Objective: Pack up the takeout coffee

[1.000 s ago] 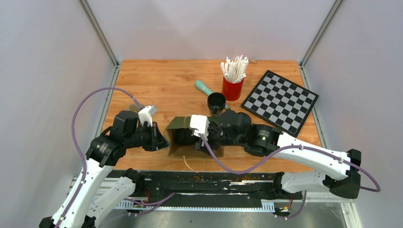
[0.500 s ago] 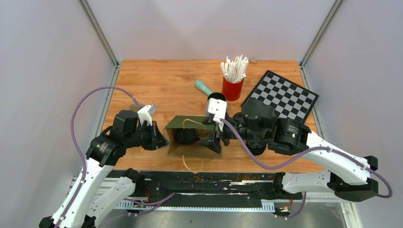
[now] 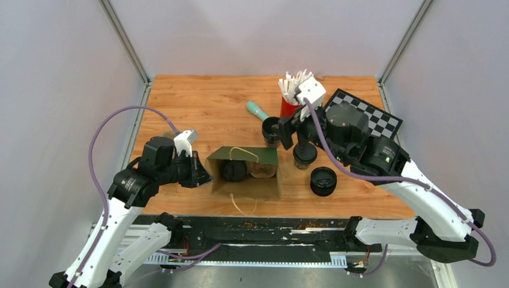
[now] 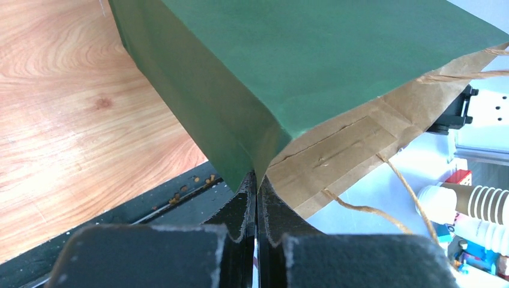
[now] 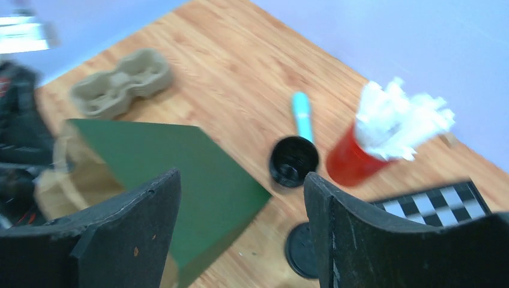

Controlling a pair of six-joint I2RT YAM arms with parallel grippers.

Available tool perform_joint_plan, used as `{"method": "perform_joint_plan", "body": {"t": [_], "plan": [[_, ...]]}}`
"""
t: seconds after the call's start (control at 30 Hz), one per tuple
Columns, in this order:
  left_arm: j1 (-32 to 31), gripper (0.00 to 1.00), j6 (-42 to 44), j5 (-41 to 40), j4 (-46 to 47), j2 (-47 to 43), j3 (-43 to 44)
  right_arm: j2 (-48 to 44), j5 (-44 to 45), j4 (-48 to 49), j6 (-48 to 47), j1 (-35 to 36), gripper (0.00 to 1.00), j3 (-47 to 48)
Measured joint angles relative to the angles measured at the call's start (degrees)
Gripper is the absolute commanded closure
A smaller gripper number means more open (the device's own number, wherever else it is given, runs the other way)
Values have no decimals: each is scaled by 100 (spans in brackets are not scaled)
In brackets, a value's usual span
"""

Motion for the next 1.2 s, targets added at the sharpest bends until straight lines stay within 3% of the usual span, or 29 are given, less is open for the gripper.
{"method": "perform_joint_plan", "body": {"t": [0.2, 0.37, 0.53, 0.73, 1.2], "plan": [[0, 100, 131, -11, 0, 37, 116, 249, 162, -691, 444, -1272, 18, 136], [0, 100, 192, -11, -48, 7, 116, 763, -273, -1316, 535, -2249, 10, 66], [0, 100, 238, 26, -79, -61, 116, 1314, -1110, -1714, 498, -3040, 10, -369], [0, 100, 280, 74, -79, -66, 116, 2031, -1676, -1733, 234, -3348, 10, -754], [0, 100, 317, 79, -79, -44, 116, 2448, -1978, -1325, -103, -3366, 14, -1272]]}}
